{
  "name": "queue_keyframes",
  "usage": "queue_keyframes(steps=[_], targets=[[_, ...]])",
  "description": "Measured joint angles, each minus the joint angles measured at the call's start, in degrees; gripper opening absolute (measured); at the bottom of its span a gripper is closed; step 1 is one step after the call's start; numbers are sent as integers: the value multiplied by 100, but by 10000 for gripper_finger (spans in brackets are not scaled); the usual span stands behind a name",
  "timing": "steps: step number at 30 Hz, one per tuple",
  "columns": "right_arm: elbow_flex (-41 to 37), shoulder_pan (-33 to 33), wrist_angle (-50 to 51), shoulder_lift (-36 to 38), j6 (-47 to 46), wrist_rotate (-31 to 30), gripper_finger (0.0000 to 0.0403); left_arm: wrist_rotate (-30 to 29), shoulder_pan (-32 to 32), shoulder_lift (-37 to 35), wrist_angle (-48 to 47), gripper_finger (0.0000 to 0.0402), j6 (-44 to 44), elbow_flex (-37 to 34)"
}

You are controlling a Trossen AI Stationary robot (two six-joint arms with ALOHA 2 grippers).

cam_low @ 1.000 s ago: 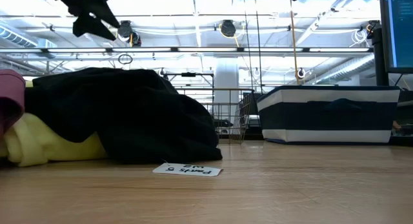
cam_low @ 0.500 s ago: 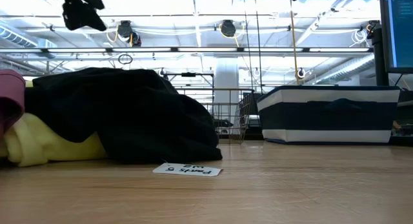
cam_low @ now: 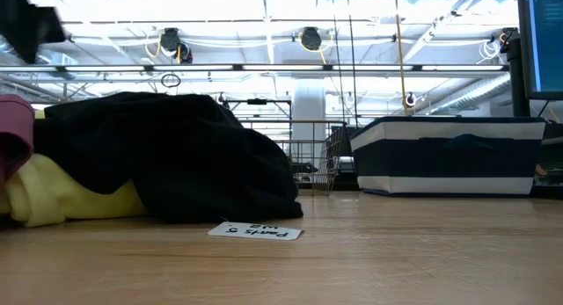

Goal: Pick & Place Cloths
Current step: Put the gray boxer into the gold wire basket

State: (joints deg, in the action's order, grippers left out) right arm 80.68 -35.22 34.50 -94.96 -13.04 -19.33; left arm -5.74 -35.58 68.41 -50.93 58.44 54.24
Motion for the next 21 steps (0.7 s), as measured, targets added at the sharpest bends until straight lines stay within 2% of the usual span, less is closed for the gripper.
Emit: queue_keyframes(steps=[9,21], targets=[[0,0,0,0,0,0,130,-32,-959,673,-801,230,1377,0],[0,-1,-4,0,-2,0,130,-185,-1781,1633,-1277,230,2149,0]])
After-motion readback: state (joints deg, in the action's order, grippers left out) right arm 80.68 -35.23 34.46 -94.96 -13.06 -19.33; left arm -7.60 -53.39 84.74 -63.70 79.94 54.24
